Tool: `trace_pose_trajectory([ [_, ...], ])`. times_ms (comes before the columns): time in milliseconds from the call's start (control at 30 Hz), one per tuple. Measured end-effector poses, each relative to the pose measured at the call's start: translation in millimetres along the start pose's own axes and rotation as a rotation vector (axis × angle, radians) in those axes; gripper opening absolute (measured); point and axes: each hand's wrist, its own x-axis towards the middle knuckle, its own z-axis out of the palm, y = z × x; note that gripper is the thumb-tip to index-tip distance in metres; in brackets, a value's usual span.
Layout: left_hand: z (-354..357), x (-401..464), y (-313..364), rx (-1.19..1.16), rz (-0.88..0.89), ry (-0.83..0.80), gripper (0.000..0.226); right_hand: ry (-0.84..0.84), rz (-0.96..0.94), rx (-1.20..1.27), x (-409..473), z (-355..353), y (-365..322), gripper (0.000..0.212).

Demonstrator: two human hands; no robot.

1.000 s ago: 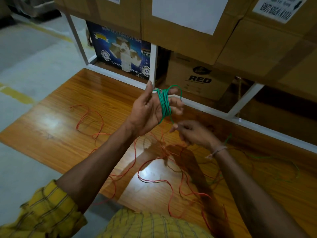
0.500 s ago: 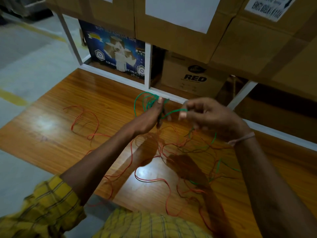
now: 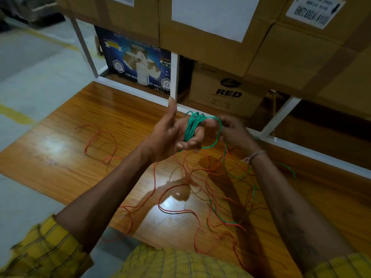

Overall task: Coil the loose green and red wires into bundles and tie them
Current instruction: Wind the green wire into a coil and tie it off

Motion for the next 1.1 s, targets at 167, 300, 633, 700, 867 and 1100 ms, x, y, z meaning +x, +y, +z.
trace_pose_trajectory([
  [167,-6.4,4.0,-3.3,-0.18,0.131,0.165,0.114,-0.219,0.12,-0.048,-36.1,37.8,8.0,0.033],
  [300,-18.1,14.6,-12.7,-0.116,0.154,0.31,0.106,-0.41,0.221,-0.167,-60.5,50.4,-12.9,0.033],
  [633,-11.5,12.9,-23.5,0.684,-0.129,0.544,0.078,-0.417,0.029,-0.263,-71.4,-4.0,-83.9,0.008],
  [700,-11.5,8.7,-27.9,0.796,-0.209,0.465,0.087,-0.373,-0.027,-0.151,-63.5,-21.4,-91.9,0.013],
  [867,-4.9,2.9,-26.0,0.852,-0.298,0.273,0.103,-0.221,-0.112,-0.088,-36.2,-47.7,-94.7,0.019],
  [1100,-1.2,-2.4,-12.9,0.352,-0.136,-0.049,0.105,0.059,-0.173,-0.116,2.6,-44.0,-66.1,0.016],
])
